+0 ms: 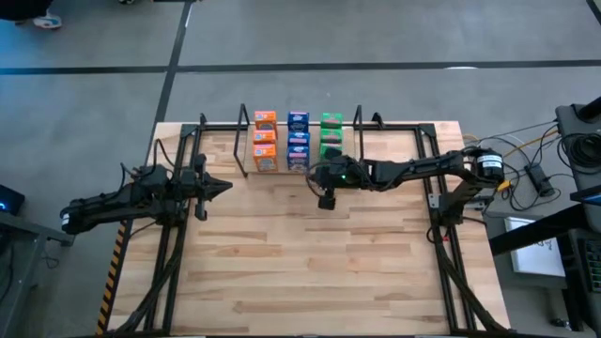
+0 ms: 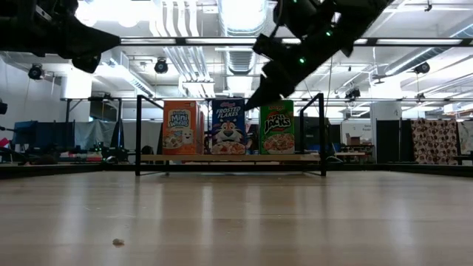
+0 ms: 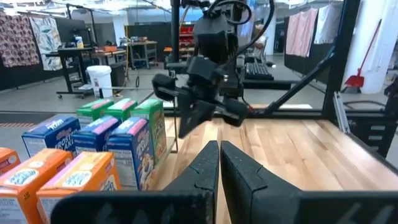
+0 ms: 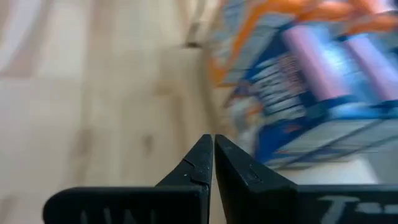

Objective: Stack cereal on shelf
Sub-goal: Return to Home Position

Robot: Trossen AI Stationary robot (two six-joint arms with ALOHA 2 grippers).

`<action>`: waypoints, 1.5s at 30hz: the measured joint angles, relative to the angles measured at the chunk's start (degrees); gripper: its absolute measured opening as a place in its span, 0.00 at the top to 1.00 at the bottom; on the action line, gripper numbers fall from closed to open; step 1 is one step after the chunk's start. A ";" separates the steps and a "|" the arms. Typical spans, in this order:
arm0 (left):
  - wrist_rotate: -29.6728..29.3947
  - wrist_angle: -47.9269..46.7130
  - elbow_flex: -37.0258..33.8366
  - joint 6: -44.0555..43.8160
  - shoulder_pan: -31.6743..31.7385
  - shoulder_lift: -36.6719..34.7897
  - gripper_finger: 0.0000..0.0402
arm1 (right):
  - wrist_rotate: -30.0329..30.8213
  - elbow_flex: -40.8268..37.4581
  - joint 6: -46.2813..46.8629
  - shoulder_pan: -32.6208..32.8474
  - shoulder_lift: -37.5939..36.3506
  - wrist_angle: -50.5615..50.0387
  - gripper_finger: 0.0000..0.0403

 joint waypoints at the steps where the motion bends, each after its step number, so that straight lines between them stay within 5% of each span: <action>1: 0.00 -0.21 -0.17 0.22 0.00 0.00 1.00 | -1.93 -1.09 -0.13 0.07 -0.27 0.55 0.98; 5: 0.00 -0.27 -0.36 0.29 0.00 -0.01 1.00 | -12.40 -6.95 0.32 -0.60 -3.10 7.10 0.98; 16: -0.54 -1.82 -1.32 1.00 0.04 0.28 1.00 | -15.97 -27.92 -1.41 -1.09 -21.09 23.25 0.98; 23: -7.40 -2.02 -1.32 0.23 0.04 0.35 1.00 | -17.83 -37.69 -1.66 -1.09 -38.03 24.49 0.98; 36: -7.50 -1.97 -1.32 -3.65 0.04 0.35 1.00 | -18.56 -55.31 -1.80 -1.09 -67.29 25.61 0.98; 45: -7.48 -1.97 -1.32 -3.65 0.02 0.35 1.00 | -21.84 -56.15 -3.23 -1.07 -81.05 22.24 0.98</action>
